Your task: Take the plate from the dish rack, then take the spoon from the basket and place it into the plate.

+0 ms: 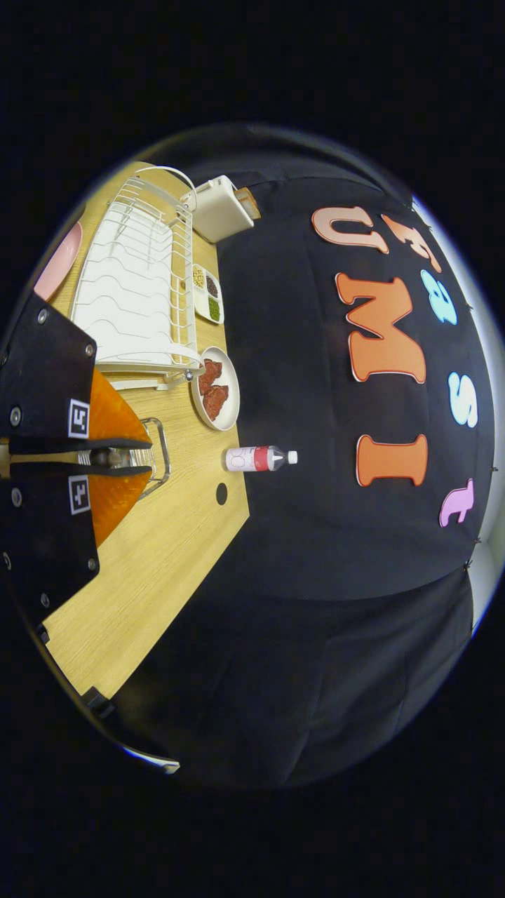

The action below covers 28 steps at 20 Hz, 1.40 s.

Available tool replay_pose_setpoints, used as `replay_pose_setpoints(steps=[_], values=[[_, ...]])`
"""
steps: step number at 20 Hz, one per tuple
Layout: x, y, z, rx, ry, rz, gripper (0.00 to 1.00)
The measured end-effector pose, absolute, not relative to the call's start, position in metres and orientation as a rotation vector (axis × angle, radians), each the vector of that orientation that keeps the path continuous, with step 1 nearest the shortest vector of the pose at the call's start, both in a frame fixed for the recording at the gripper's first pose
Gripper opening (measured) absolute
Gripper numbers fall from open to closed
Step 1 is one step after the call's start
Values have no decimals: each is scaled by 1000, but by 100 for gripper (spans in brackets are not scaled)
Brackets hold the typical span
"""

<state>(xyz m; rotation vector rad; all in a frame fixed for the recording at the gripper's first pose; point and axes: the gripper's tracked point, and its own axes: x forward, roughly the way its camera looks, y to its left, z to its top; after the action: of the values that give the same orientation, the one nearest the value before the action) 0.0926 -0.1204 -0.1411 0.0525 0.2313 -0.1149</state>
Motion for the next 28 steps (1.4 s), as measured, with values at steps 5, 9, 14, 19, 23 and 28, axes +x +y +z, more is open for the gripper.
replay_pose_setpoints(steps=[5,9,14,19,23,28], values=[[74,-121,-110,45,188,-129,5],[50,-119,-81,40,143,-147,5],[9,-102,-71,75,141,-156,5],[-36,-61,-73,86,147,-125,5],[-58,-21,-87,89,166,-77,5],[-69,29,-111,112,203,11,5]])
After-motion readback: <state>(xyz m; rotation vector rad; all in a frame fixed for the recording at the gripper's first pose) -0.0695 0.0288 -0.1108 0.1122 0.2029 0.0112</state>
